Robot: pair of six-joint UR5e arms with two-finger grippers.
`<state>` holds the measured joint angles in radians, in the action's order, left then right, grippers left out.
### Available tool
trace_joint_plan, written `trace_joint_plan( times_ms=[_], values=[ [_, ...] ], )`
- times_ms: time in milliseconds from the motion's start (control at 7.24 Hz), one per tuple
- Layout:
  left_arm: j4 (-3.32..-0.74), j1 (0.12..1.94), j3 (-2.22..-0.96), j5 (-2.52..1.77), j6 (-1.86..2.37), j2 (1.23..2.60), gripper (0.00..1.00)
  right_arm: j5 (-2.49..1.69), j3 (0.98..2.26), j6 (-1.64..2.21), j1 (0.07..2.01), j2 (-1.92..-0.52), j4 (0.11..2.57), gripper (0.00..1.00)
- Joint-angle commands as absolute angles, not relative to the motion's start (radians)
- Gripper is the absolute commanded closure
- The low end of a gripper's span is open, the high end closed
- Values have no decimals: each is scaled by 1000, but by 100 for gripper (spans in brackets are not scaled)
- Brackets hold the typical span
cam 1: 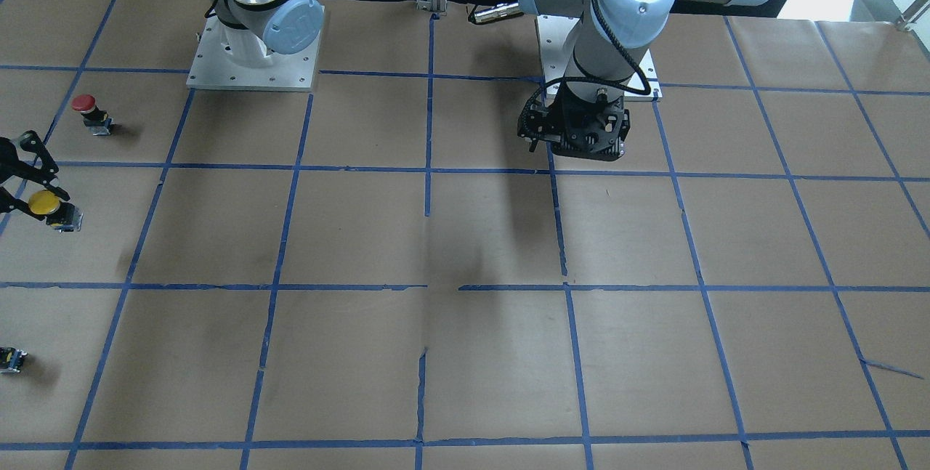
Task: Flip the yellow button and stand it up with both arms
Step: 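Lower the yellow button cap-up with the right gripper while the left arm withdraws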
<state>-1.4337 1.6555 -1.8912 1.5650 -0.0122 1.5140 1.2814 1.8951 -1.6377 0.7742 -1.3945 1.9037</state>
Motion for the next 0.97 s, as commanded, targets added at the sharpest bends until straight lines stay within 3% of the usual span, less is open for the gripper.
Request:
trace_joint_plan(
  times_ms=[0,415,829],
  values=[
    [-1598,1658,-1665,1556,23,1519,0,1292,1884,-1902,756,-1339,1910,86],
    [-1609,1660,-1565,1552,92,1549,0,1347,1842,-2153,727,-1287,1882,86],
    [-1565,1643,-1545,1557,51,1551,0,1390,1822,-2270,726,-1279,1798,87]
  ],
)
